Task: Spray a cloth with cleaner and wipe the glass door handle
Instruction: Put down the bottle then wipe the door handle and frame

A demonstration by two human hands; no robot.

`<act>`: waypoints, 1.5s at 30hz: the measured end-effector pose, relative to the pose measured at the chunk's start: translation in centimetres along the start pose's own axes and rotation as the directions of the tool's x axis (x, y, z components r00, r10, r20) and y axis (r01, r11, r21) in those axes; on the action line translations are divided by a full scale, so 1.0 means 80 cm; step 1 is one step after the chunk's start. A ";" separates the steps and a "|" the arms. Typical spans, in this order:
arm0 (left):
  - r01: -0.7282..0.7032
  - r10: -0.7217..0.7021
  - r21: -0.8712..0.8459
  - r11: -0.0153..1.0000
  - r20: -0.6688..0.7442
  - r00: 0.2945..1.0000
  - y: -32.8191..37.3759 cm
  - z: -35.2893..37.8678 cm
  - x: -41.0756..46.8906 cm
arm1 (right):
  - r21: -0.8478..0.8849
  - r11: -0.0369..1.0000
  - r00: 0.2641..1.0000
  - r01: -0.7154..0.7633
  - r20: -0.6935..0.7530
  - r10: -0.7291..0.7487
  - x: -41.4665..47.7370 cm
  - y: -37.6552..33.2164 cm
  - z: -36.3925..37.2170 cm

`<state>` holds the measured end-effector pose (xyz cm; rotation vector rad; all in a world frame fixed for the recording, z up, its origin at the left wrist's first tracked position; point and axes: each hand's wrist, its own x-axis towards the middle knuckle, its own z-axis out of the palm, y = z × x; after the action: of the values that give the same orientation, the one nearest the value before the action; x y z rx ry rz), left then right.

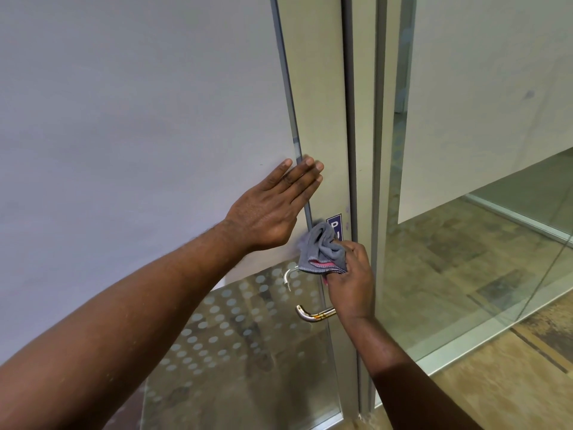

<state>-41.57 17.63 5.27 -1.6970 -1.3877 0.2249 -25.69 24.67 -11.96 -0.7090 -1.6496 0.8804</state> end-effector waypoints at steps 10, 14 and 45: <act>0.009 -0.009 -0.008 1.000 0.018 1.000 0.000 -0.001 0.000 | -0.002 0.995 0.995 -0.097 0.039 0.097 -0.025 0.025 0.006; 0.010 -0.010 -0.006 1.000 0.032 0.999 -0.001 -0.003 0.000 | 0.048 0.990 0.990 -0.132 0.060 0.129 -0.024 0.027 0.007; 0.018 -0.019 0.028 0.999 0.047 0.999 0.002 -0.009 -0.001 | 0.141 0.990 0.994 -0.028 -0.103 0.043 0.032 0.027 -0.015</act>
<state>-41.06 17.21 5.55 -1.6657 -1.4283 0.2743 -25.11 28.14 -12.23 -0.6785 -1.4707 0.9573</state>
